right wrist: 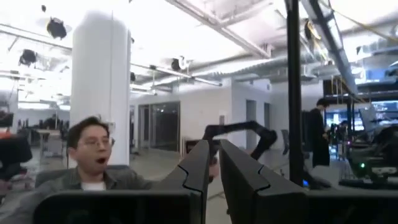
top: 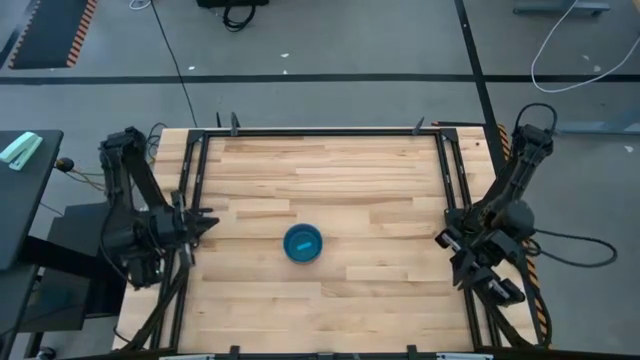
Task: Nest bowls inside each other
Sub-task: Return to Home Position
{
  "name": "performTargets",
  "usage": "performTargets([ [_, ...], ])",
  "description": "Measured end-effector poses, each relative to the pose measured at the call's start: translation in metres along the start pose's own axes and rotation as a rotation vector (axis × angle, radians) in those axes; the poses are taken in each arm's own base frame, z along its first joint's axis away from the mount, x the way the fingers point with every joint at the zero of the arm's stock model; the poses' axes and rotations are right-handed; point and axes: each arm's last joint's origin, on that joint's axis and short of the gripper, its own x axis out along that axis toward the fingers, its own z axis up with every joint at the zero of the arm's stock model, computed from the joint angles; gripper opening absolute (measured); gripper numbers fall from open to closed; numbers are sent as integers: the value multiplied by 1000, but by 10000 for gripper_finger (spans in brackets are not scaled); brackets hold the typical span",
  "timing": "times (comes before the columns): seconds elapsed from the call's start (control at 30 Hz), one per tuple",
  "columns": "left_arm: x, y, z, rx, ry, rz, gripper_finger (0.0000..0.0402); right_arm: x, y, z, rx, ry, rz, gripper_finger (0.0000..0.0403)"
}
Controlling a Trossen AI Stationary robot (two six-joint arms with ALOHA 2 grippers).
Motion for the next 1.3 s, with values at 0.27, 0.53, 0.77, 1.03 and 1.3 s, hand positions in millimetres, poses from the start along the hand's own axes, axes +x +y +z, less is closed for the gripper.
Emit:
performTargets([
  [0.27, 3, 29, -3, -80, 0, 41, 10, -16, -5, 6, -57, -50, -7, 48],
  [0.53, 9, 55, -10, -128, -4, 180, 6, -29, -7, -1, -83, -78, -13, 48],
  [0.77, 9, 69, -19, -164, -10, 248, 26, -31, -8, 0, -87, -95, -17, 48],
  [1.03, 5, 73, -19, -153, -5, 160, 6, -35, -9, 2, -80, -89, -15, 48],
  [1.3, 2, 92, 21, -215, -10, 161, 23, -39, -12, 6, -87, -100, -25, 48],
])
